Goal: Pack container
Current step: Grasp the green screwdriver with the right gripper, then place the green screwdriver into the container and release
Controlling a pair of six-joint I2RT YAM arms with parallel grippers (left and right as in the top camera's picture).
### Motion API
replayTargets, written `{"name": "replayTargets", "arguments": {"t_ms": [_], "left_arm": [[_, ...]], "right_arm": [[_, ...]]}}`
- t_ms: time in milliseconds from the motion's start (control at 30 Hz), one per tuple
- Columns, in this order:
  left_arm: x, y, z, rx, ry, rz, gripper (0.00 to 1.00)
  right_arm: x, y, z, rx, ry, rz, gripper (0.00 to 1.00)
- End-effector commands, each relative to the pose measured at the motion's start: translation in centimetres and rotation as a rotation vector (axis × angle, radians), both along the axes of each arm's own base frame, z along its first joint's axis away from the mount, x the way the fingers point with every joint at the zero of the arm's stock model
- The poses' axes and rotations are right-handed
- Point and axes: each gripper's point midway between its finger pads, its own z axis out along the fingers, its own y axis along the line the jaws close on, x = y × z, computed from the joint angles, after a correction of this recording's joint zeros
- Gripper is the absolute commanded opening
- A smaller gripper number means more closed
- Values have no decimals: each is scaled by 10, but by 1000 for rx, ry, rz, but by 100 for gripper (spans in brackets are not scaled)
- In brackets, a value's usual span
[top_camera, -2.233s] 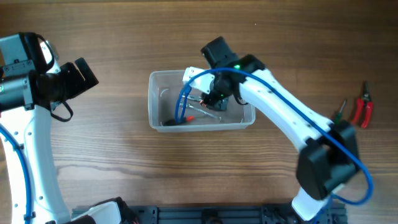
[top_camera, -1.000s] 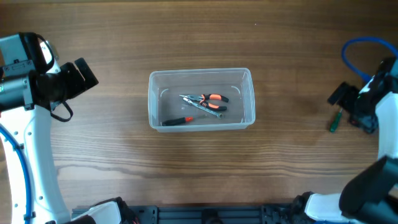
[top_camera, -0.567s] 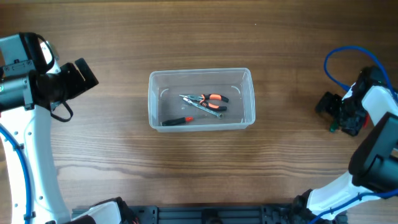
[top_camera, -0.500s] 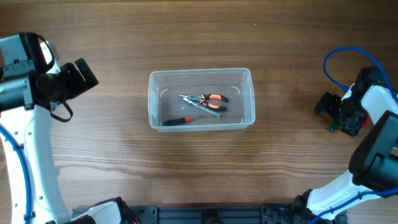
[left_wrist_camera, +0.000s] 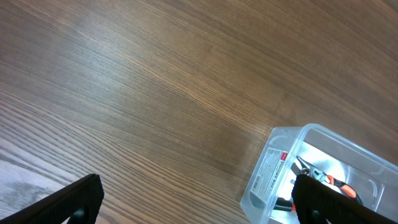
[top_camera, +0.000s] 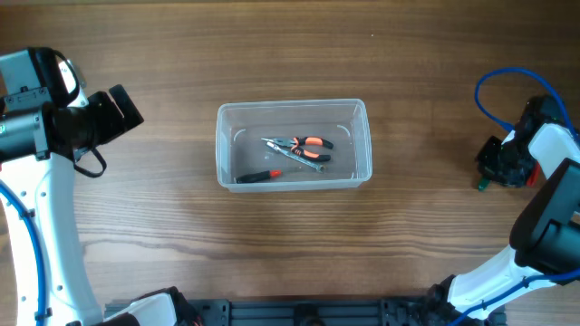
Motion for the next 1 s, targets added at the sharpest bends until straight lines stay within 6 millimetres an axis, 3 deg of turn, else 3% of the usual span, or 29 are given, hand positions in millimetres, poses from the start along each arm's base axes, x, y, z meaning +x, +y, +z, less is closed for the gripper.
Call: {"name": "replayTargets", "arguments": {"t_ms": [0,67,200,300,400,467,567,633,700,767,833,967], "left_arm": [[0,3,1,13,1,-7,100],[0,3,1,14,1,-7,100],[0,3,1,14,2,-7,100],[0,3,1,14,1,-7,100],[0,3,1,14,1,-7,100],[0,3,1,14,1,-7,100],[0,3,1,14,1,-7,100],[0,3,1,14,1,-7,100],[0,3,1,14,1,-7,100],[0,3,1,14,1,-7,100],[0,3,1,14,1,-7,100],[0,3,1,14,1,-7,100]], "right_arm": [[-8,17,-27,84,44,8,19],[-5,15,-27,78,33,11,4],[-3,17,-26,87,23,17,4],[9,30,-11,128,-24,66,4],[36,45,29,86,-108,184,4],[58,66,65,41,-187,324,4],[87,127,132,-41,-333,643,4],[96,191,177,-101,-447,936,4],[92,246,199,-143,-519,1191,4],[79,297,203,-169,-548,1453,4],[59,346,191,-183,-534,1735,4],[48,391,152,-140,-476,1936,4]]}}
